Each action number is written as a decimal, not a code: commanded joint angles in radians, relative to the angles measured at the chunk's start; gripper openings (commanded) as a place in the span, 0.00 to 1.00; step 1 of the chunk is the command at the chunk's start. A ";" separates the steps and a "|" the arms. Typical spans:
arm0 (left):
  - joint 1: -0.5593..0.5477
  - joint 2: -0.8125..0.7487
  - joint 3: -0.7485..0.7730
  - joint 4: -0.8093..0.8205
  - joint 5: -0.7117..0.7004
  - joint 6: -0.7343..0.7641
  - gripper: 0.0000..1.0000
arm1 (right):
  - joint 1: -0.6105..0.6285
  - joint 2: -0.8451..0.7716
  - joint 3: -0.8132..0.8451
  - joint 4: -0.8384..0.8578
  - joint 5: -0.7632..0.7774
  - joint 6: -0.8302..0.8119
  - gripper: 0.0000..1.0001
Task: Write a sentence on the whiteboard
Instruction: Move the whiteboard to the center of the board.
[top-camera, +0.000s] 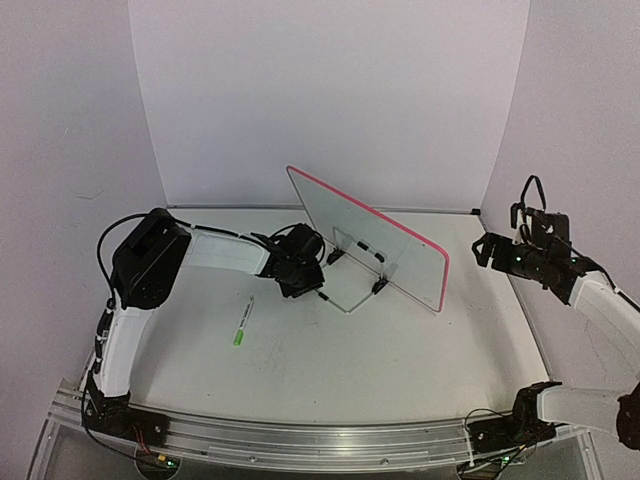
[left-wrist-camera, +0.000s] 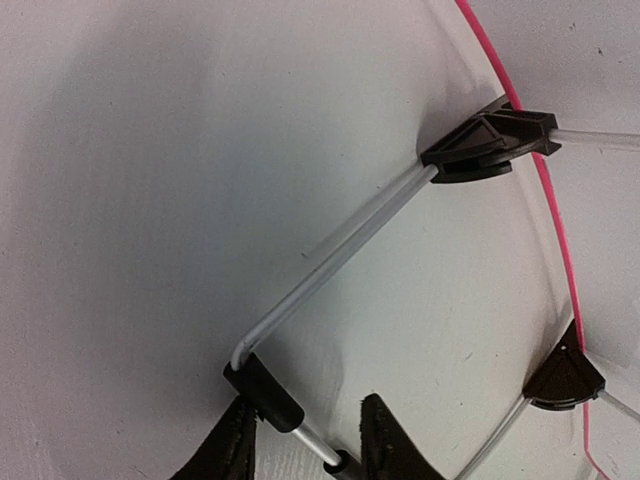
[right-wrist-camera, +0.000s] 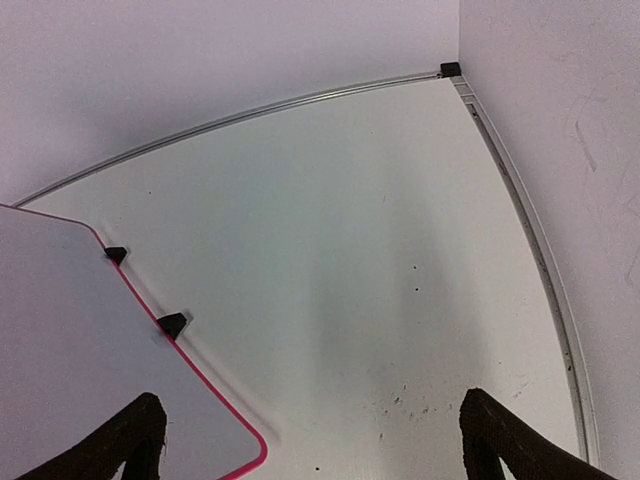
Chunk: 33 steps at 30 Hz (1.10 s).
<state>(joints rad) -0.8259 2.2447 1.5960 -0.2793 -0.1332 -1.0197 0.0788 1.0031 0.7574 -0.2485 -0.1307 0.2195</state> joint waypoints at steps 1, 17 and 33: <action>0.021 0.050 0.043 -0.075 -0.069 0.007 0.28 | -0.002 -0.005 0.044 0.003 -0.019 -0.015 0.98; 0.125 0.174 0.139 -0.103 -0.048 0.200 0.06 | 0.012 0.077 0.076 0.009 -0.301 -0.025 0.98; 0.228 0.327 0.327 0.039 0.433 0.842 0.00 | 0.318 0.251 0.057 0.212 -0.372 0.013 0.89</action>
<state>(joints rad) -0.6232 2.4546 1.8614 -0.1865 0.1026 -0.4302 0.3449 1.2124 0.8082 -0.1745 -0.4256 0.2545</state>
